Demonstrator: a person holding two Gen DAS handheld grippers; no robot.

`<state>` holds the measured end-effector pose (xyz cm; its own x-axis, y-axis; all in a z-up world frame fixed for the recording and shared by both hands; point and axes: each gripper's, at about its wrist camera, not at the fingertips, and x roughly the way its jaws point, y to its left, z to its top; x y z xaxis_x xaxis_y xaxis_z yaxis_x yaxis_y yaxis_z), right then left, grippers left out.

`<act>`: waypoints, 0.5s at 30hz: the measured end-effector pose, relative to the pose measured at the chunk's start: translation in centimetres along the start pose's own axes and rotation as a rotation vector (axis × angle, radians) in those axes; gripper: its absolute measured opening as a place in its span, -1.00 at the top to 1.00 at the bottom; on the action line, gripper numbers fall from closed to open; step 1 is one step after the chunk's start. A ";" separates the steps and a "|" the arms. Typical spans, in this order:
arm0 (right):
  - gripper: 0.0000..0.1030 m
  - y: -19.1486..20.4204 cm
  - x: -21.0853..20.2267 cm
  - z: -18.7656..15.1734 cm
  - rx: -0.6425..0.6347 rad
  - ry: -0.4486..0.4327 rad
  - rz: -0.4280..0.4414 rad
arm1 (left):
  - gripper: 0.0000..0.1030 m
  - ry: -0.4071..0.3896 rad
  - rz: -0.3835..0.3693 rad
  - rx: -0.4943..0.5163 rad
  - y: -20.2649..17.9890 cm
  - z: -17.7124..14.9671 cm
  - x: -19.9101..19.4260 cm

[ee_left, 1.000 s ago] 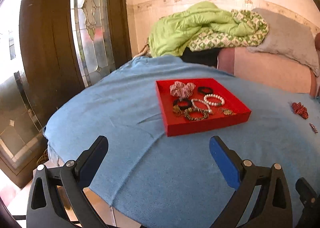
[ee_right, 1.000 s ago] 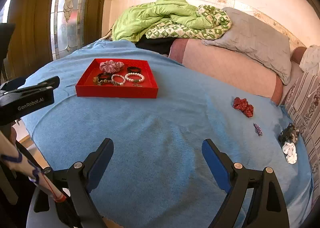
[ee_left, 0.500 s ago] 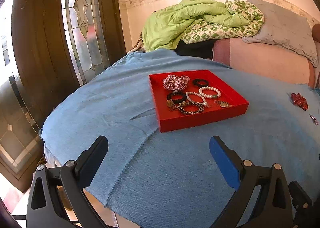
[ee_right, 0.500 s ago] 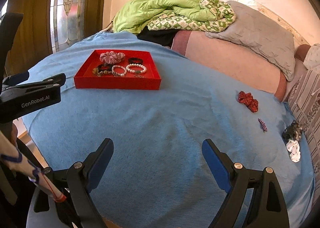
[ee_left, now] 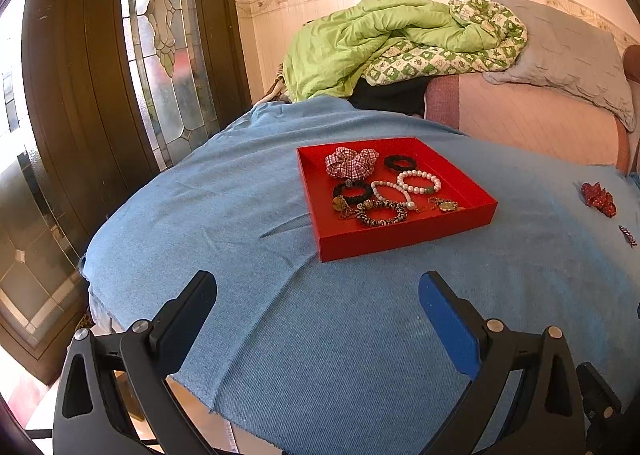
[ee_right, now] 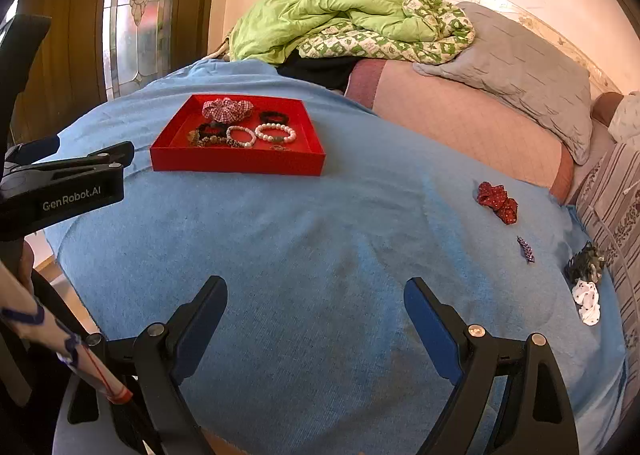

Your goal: Organize jewelry

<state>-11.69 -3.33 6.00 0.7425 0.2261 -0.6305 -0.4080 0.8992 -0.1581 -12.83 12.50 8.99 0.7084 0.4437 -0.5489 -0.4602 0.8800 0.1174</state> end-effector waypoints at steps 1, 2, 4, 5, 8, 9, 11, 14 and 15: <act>-0.80 0.0 0.0 0.0 0.000 0.001 0.001 | -0.96 0.000 0.002 0.001 -0.1 -0.1 0.0; -0.80 0.0 0.0 0.0 0.000 0.001 0.001 | -0.96 0.000 0.001 0.001 -0.1 -0.1 0.0; -0.80 0.0 0.0 0.0 -0.001 0.004 -0.001 | -0.96 0.002 -0.001 0.001 0.0 -0.1 0.0; -0.80 0.0 0.0 0.0 -0.001 0.004 -0.001 | -0.96 0.003 -0.001 0.002 0.0 -0.1 0.0; -0.80 0.0 0.0 0.0 -0.001 0.004 -0.002 | -0.96 0.003 -0.001 0.003 0.0 -0.2 0.1; -0.80 0.0 0.0 0.0 -0.001 0.004 -0.001 | -0.96 0.003 -0.001 0.003 0.0 -0.2 0.0; -0.80 0.0 0.0 0.0 -0.001 0.004 -0.001 | -0.96 0.004 -0.001 0.003 0.0 -0.2 0.1; -0.80 -0.1 0.0 0.0 -0.001 0.005 -0.001 | -0.96 0.006 -0.001 0.003 0.0 -0.2 0.1; -0.80 -0.1 0.0 0.0 -0.001 0.004 -0.001 | -0.96 0.005 -0.002 0.003 0.0 -0.2 0.1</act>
<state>-11.63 -3.37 6.00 0.7409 0.2237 -0.6333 -0.4076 0.8992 -0.1591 -12.87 12.51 8.75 0.7067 0.4413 -0.5530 -0.4574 0.8813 0.1187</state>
